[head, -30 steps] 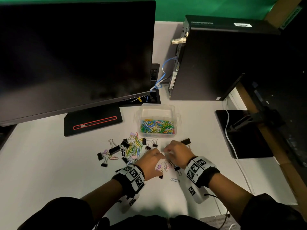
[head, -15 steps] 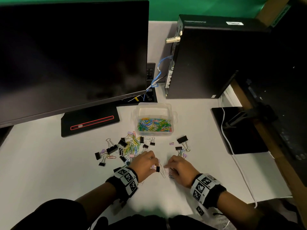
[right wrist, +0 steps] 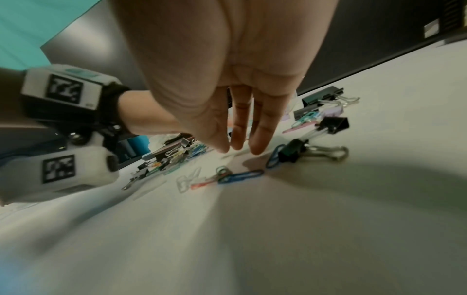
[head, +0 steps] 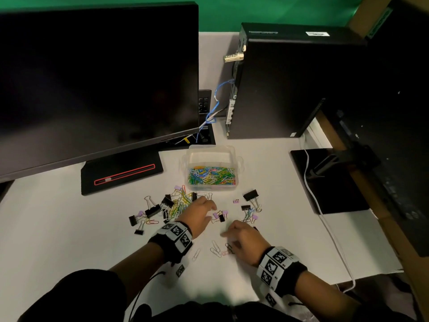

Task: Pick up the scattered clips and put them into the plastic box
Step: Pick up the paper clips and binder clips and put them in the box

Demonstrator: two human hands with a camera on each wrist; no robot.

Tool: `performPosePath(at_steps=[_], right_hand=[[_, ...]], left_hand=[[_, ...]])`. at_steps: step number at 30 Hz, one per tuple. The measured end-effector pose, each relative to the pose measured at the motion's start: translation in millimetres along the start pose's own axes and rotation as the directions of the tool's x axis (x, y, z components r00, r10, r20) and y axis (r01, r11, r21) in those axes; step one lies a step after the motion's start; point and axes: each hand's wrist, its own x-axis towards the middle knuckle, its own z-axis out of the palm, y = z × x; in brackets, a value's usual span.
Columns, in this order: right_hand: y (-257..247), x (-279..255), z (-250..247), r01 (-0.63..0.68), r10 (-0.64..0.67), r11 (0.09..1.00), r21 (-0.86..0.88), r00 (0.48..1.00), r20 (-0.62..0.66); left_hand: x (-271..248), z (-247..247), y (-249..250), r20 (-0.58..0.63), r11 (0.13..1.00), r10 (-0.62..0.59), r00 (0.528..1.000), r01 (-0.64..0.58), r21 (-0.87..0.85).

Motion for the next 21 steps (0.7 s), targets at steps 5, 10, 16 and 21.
performPosePath(at_steps=[5,10,16,21], right_hand=[[-4,-5,12,0.004,-0.005,1.000,0.008,1.000,0.006],[-14,-5,20,0.067,-0.068,0.997,0.026,0.997,0.042],[-2,-12,2,0.033,-0.032,0.999,0.012,0.999,-0.014],[-3,-23,13,-0.007,0.008,1.000,-0.008,0.996,0.086]], left_hand=[[-24,-5,-30,-0.065,0.996,-0.010,0.998,0.016,0.093],[-33,-2,-47,-0.108,0.965,0.074,0.991,-0.044,0.260],[-48,4,-43,-0.084,0.909,0.167,0.982,-0.121,0.399],[-60,10,-39,-0.053,0.850,0.190,0.980,-0.137,0.508]])
